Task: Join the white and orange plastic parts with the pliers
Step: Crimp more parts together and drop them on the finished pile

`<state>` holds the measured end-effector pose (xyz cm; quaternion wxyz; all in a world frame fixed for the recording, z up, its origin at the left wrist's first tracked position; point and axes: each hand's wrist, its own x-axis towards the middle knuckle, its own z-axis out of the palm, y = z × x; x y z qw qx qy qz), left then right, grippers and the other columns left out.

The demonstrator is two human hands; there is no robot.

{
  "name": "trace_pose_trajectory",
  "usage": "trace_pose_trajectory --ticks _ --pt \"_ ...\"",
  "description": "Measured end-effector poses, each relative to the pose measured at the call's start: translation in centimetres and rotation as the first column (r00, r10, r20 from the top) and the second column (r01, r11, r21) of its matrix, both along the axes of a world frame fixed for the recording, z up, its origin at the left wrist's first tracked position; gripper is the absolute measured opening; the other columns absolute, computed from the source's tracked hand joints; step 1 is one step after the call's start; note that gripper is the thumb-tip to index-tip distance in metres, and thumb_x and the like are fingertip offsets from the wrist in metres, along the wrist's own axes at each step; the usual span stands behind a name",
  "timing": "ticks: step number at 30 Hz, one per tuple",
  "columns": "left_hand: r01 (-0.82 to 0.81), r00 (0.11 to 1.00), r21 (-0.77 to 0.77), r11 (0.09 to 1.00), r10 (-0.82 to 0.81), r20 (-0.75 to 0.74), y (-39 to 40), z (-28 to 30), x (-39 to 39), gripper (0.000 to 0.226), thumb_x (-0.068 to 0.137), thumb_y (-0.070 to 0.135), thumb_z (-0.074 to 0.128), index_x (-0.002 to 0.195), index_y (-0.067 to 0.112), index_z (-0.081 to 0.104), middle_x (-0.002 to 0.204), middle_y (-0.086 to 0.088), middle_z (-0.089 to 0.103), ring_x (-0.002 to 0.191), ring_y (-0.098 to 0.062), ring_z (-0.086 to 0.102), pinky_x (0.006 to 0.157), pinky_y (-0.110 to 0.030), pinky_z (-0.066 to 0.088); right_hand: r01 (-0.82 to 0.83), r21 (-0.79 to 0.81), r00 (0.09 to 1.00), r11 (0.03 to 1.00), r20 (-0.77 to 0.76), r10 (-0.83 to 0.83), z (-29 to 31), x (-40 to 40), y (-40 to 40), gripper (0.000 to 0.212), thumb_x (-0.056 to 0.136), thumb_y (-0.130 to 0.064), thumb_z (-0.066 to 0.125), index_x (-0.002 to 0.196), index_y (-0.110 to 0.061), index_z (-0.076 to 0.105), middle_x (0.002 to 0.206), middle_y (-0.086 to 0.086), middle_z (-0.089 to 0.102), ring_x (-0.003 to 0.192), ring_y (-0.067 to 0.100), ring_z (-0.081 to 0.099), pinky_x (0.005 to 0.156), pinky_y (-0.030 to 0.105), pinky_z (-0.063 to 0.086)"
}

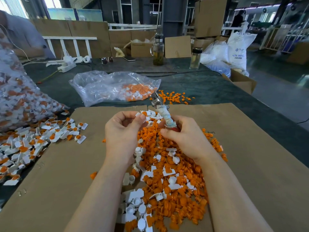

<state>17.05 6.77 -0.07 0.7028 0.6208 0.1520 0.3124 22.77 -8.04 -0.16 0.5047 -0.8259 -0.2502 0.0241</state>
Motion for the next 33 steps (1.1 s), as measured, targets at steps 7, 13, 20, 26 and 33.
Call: trace_pose_trajectory --ticks 7,13,20,26,33 --pt "0.02 1.0 -0.005 1.0 -0.02 0.01 0.4 -0.1 -0.1 0.002 0.087 0.004 0.071 0.087 0.006 0.069 0.074 -0.004 0.072 0.066 -0.009 0.07 0.062 -0.014 0.054 -0.073 -0.124 0.997 0.99 -0.014 0.072 0.0 0.1 -0.4 0.017 0.087 -0.022 0.068 0.104 -0.016 0.067 0.097 0.001 0.068 0.089 0.016 0.064 0.086 0.042 0.052" --pt "-0.01 0.994 0.148 0.989 0.027 -0.11 0.1 -0.3 0.1 0.007 0.084 0.01 0.076 0.082 0.013 0.07 0.067 0.001 0.072 0.061 -0.005 0.07 0.055 -0.01 0.05 0.057 0.048 0.99 0.997 0.128 -0.063 -0.3 0.0 0.7 0.013 0.088 -0.027 0.068 0.101 -0.022 0.068 0.082 -0.016 0.064 0.079 -0.004 0.06 0.068 0.014 0.045" --pt "-0.007 0.982 0.292 0.956 0.062 -0.18 -0.6 -0.4 0.1 0.013 0.082 0.019 0.08 0.075 0.023 0.069 0.067 0.006 0.073 0.069 -0.013 0.072 0.072 -0.034 0.061 0.092 0.051 0.963 0.994 0.25 -0.102 -0.4 -0.2 1.8 0.018 0.087 -0.027 0.071 0.1 -0.016 0.067 0.084 -0.008 0.065 0.08 0.01 0.062 0.071 0.033 0.053" --pt "0.008 0.978 0.3 0.954 0.055 -0.201 -0.6 -0.2 0.1 0.014 0.082 0.02 0.08 0.074 0.024 0.069 0.067 0.008 0.073 0.068 -0.012 0.072 0.074 -0.039 0.061 0.097 0.029 0.953 0.995 0.287 -0.101 -0.5 -0.2 1.7 0.019 0.088 -0.024 0.069 0.104 -0.016 0.066 0.084 -0.012 0.062 0.078 0.008 0.06 0.067 0.028 0.049" --pt "0.015 0.975 0.307 0.952 0.055 -0.217 -0.6 -0.3 0.2 0.015 0.082 0.02 0.08 0.074 0.026 0.069 0.066 0.012 0.072 0.068 -0.009 0.072 0.072 -0.035 0.061 0.107 0.008 0.951 0.994 0.29 -0.105 -0.5 -0.2 1.7 0.018 0.088 -0.026 0.069 0.104 -0.017 0.066 0.084 -0.011 0.063 0.077 0.007 0.059 0.067 0.029 0.05"
